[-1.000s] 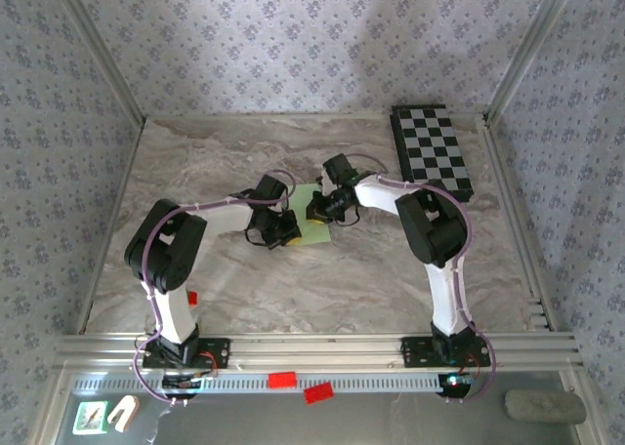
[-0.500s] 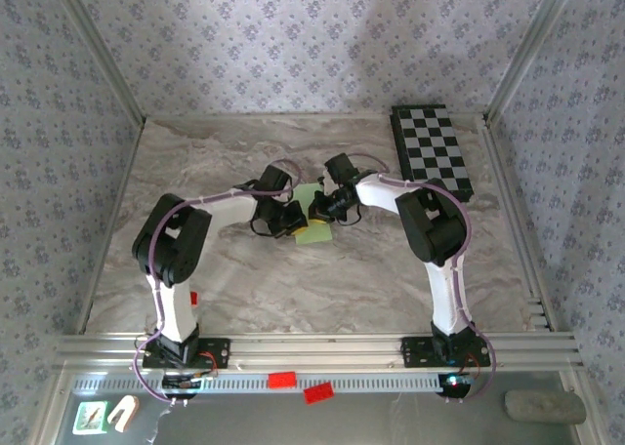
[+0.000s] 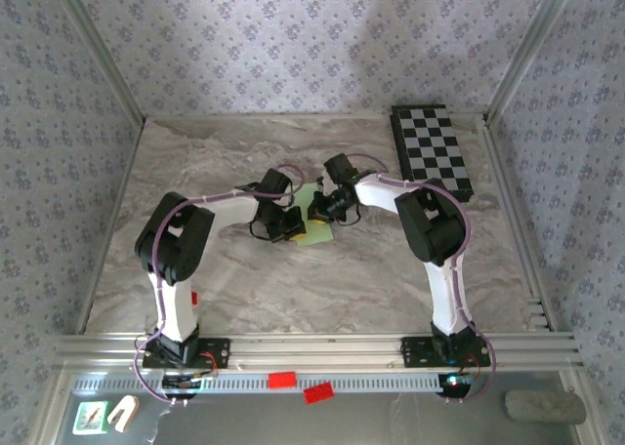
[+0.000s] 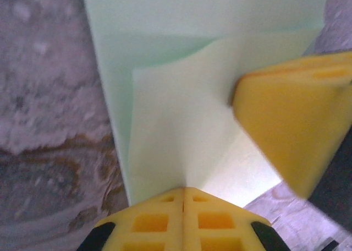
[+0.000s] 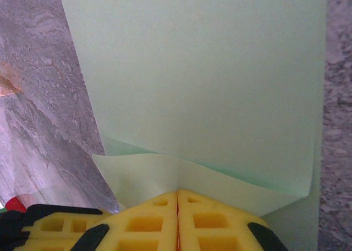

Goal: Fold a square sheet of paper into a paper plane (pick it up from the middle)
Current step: Fold the triangle a second time at the center of the table.

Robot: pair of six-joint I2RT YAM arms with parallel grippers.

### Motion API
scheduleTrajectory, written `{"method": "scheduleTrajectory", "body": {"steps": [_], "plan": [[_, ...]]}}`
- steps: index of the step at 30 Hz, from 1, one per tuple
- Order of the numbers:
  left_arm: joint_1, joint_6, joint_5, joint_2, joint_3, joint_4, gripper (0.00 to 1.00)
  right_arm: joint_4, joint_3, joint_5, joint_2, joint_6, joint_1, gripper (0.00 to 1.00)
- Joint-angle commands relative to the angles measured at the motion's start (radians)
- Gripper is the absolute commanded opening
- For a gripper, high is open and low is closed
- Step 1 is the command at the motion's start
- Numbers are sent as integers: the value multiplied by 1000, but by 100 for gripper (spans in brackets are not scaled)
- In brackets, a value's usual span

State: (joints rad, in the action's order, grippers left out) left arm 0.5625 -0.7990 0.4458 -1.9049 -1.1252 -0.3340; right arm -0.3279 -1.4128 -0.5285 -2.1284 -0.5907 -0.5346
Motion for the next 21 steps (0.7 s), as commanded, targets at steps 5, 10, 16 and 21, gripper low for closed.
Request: {"method": "scheduleTrajectory", "body": {"steps": [5, 10, 16, 21], "plan": [[47, 86, -39, 68, 55, -261, 7, -73, 10, 75, -62, -17, 2, 7], [49, 85, -66, 104, 77, -281, 7, -70, 10, 65, -56, -17, 1, 8], [22, 72, -80, 195, 35, -261, 10, -47, -3, 17, -9, -24, 1, 9], [-18, 29, -108, 268, 8, -187, 20, -16, -2, -18, 93, -30, 1, 18]]}}
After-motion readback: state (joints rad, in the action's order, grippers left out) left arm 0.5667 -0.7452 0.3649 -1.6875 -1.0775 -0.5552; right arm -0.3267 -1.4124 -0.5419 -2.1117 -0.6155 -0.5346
